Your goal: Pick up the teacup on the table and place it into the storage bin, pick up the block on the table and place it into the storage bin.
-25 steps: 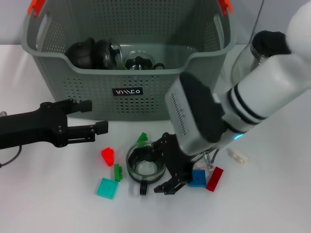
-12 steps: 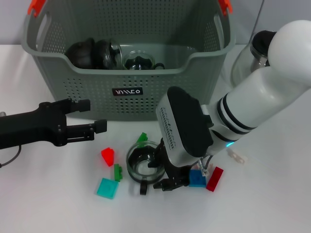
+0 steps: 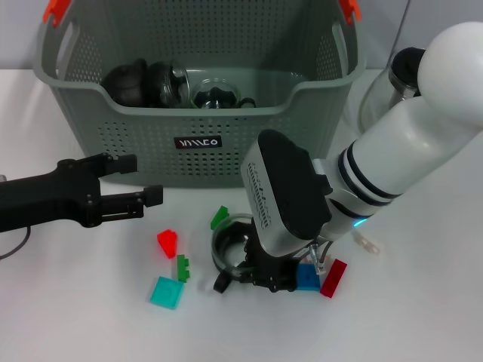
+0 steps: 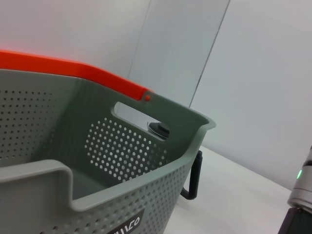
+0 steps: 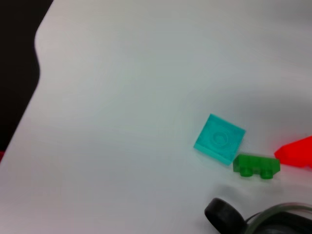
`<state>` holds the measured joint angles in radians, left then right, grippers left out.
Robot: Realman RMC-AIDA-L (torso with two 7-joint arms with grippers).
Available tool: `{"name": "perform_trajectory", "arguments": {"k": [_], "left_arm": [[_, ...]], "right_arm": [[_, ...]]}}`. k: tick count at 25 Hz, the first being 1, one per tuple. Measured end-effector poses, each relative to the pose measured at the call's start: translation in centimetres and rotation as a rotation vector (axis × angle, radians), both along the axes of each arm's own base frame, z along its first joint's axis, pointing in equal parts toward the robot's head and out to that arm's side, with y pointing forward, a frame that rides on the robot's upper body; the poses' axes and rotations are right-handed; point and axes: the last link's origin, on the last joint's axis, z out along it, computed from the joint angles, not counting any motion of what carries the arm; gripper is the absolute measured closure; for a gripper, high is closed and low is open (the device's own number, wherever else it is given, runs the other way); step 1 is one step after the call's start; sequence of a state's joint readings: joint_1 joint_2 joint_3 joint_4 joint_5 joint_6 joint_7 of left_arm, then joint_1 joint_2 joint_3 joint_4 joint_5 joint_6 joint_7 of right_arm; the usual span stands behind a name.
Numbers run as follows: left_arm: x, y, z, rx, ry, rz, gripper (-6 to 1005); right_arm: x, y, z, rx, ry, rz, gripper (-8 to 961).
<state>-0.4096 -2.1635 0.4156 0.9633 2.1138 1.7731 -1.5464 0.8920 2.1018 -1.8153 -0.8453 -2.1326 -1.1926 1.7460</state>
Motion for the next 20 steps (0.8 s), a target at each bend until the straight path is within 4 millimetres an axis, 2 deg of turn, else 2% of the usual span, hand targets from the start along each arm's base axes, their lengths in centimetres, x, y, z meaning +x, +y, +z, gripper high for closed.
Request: {"name": "perform_trajectory", "arguments": {"k": [6,10,14,16,20], "left_arm": [[-0.5,-0.3,0.5,0.013,0.002,0.010,116],[-1.1,-0.6,0.9,0.031,0.008,0.024,116],[-1.9,-1.2,1.1,0.045,0.033,0.037,116],[-2.4,-1.6,1.1,0.057,0.048,0.041,116],[-3.2,-2.4,1.1,0.078,0.058,0.049,116]], "right_arm": [[-0.2,-0.3,0.5,-0.013,-0.004,-0.025,886],[-0.5,-0.2,1.5,-0.024,0.003,-0.054,894],[-1.0,-0.4,3.8,-0.032,0.008,-0.102,896],[-1.8,-0.6,5.2,-0.038,0.023,-0.132,896],[-4.8,-1.2,9.4,-0.082,0.141,-0.192,895]]}}
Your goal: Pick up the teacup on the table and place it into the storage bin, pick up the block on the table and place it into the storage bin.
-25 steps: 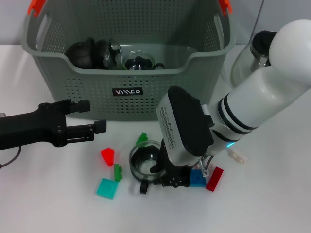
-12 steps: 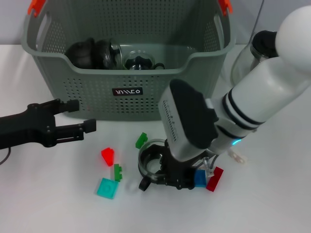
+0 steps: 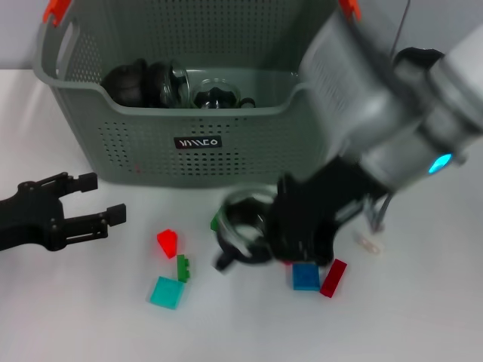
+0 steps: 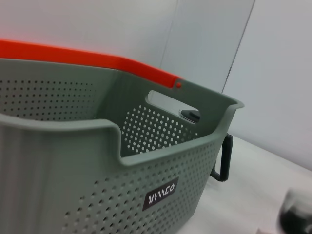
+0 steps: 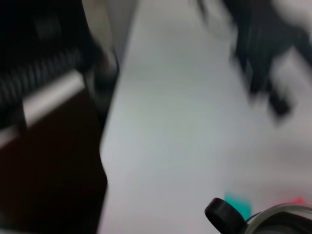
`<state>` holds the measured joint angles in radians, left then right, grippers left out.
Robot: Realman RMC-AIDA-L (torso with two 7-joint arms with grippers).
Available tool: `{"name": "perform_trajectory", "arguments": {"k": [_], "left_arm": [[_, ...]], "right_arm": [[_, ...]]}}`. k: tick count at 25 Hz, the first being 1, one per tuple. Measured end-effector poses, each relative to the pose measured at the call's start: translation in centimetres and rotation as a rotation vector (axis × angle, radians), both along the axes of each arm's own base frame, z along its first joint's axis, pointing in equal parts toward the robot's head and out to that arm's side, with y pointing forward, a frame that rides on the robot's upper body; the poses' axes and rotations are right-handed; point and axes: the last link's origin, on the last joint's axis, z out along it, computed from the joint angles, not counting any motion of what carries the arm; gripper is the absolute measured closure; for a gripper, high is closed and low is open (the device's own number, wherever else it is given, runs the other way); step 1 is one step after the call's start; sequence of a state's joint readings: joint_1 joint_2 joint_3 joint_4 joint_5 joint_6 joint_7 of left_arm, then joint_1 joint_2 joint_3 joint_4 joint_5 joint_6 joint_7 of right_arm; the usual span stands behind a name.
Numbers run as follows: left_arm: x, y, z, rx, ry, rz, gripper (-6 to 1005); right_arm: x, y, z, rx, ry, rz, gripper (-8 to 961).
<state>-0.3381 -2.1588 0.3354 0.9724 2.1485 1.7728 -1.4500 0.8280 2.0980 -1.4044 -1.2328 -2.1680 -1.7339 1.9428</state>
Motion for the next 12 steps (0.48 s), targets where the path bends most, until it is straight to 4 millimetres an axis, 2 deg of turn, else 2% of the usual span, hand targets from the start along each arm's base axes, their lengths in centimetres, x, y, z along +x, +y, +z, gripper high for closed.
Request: {"name": "perform_trajectory", "arguments": {"k": [3,6,9,12], "left_arm": [[-0.2,-0.3,-0.1,0.004,0.001,0.005,117],[-0.3,-0.4,-0.3,0.003,-0.004,0.006,117],[-0.2,-0.3,-0.6,-0.003,-0.011,0.000,117],[0.1,-0.2,-1.1,-0.013,-0.020,-0.017,117]], "right_arm": [[-3.0,-0.1,3.4,-0.003,0.152,-0.021,895],[-5.8,1.0,7.1,0.069,0.346,-0.044,895],[-7.8,3.4,10.4,0.186,0.528,-0.124,894],[-8.5,7.2,11.5,0.328,0.596,-0.235,894]]}}
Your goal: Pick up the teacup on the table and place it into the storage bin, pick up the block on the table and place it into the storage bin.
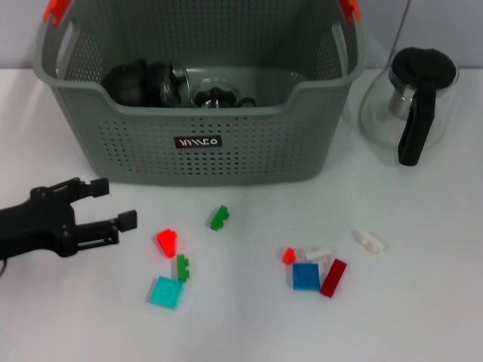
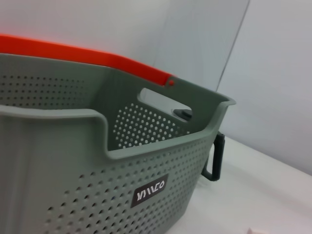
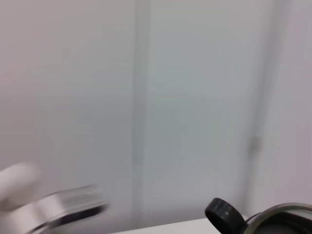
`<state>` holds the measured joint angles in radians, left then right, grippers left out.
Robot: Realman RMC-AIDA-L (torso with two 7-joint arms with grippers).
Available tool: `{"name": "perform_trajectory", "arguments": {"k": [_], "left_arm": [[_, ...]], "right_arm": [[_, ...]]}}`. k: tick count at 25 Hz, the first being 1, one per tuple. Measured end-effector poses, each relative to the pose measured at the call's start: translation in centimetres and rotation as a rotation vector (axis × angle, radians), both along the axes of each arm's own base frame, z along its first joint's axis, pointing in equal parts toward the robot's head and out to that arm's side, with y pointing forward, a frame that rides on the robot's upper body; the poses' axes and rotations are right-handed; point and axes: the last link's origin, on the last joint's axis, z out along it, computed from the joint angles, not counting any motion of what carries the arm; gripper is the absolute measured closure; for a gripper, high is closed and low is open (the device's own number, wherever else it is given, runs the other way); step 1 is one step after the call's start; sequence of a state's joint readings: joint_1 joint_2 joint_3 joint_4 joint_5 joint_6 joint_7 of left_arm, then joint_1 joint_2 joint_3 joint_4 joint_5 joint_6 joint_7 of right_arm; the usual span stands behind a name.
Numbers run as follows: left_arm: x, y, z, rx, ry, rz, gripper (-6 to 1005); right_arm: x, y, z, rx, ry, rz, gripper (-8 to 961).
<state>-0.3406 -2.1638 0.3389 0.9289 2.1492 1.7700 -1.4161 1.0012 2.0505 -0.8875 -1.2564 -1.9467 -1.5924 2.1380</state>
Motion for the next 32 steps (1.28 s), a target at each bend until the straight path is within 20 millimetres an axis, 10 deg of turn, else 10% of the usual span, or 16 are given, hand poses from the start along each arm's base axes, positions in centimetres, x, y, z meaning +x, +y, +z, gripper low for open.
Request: {"name": "perform_trajectory", "arguments": {"k": [10,20,32], "left_arm": [[0.9,0.6,-1.5,-0.022,-0.049,-0.048,117],[1.4,0.9,-2.3,-0.041,-0.070,-0.062,117],[1.4,1.2,-2.3,-0.036,-0.065,-0.060,117]], "right_arm": [[2.6,8.0,-6.3,0.156,-0.267,-0.145,893],[4.7,7.9,-13.5,0.258,-0.497,-0.089,892],[6.6,7.6,-15.0,0.256,-0.530,-0.125,891]]}}
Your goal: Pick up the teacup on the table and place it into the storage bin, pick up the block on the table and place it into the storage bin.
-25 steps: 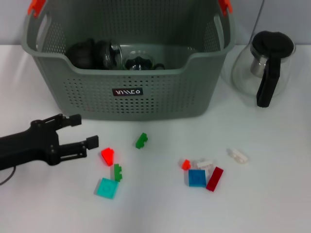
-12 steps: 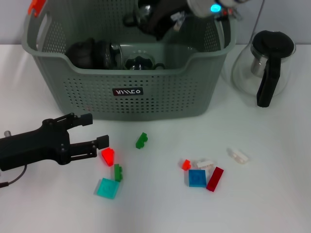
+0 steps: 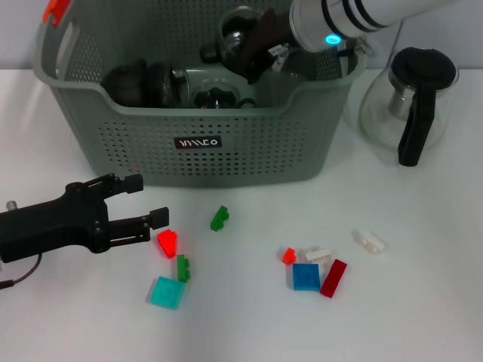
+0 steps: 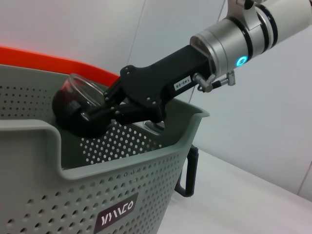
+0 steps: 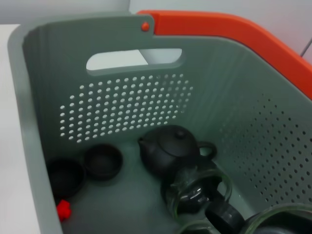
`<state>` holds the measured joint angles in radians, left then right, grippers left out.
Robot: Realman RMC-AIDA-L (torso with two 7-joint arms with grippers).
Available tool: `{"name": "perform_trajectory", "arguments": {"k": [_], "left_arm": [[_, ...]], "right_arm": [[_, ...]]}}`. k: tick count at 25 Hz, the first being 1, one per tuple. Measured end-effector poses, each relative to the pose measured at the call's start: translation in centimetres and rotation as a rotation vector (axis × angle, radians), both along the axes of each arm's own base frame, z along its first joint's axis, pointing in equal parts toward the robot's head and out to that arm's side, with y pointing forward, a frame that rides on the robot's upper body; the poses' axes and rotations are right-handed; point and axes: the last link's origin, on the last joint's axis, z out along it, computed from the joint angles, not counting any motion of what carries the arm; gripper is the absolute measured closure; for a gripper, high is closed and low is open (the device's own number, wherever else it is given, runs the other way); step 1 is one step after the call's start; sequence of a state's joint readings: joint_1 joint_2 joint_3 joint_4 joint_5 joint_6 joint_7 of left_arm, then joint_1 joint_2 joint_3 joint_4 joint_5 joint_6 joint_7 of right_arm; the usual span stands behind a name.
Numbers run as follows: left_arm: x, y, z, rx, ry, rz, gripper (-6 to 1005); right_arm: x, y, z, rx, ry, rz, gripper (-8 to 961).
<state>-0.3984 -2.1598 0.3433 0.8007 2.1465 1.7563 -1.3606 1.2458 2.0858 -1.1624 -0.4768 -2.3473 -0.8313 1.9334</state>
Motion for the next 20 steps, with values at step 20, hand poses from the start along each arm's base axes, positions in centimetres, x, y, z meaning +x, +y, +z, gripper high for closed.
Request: {"name": "perform_trajectory", "arguments": {"k": [20], "left_arm": [[0.0,0.1,-0.2,0.001,0.003,0.004,117]], "right_arm": [[1.5,-0.3,-0.4,-0.002,-0.040,-0.041,770]]}}
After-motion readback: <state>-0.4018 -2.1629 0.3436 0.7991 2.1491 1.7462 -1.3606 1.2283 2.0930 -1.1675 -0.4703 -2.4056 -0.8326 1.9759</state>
